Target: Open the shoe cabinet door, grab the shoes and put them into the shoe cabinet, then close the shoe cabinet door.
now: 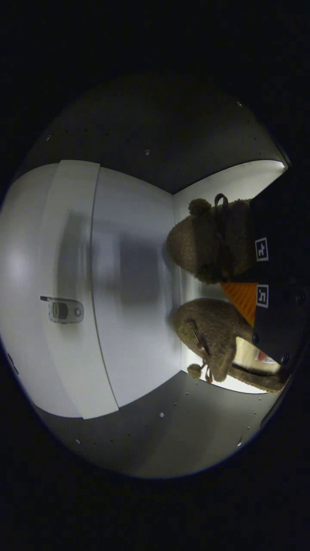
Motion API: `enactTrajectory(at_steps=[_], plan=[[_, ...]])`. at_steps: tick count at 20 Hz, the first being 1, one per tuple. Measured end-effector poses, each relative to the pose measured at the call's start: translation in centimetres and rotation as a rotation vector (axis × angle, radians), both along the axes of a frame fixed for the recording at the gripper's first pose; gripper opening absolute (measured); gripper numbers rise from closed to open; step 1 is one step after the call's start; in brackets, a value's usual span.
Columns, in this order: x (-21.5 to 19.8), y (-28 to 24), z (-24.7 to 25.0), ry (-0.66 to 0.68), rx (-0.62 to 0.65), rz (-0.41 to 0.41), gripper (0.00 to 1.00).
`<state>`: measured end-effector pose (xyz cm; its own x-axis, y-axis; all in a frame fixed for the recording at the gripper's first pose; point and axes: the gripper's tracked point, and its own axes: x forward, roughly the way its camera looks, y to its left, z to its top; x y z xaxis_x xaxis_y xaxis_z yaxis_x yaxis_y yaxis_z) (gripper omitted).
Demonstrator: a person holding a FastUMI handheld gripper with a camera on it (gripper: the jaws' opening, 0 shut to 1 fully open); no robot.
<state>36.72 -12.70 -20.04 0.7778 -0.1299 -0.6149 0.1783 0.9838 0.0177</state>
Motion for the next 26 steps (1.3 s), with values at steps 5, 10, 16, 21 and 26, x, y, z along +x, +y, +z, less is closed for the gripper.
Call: enactTrajectory(at_steps=[5,10,16,21,26], plan=[[0.3,0.4,-0.4,-0.013,0.009,0.054,0.17],[-1.3,0.7,1.0,-0.069,-0.015,0.065,0.59],[-4.7,0.6,4.8,-0.148,-0.016,0.039,1.0],[-7.6,1.3,8.7,-0.241,-0.045,0.043,0.99],[-14.3,3.7,14.6,-0.352,-0.049,0.07,0.99]])
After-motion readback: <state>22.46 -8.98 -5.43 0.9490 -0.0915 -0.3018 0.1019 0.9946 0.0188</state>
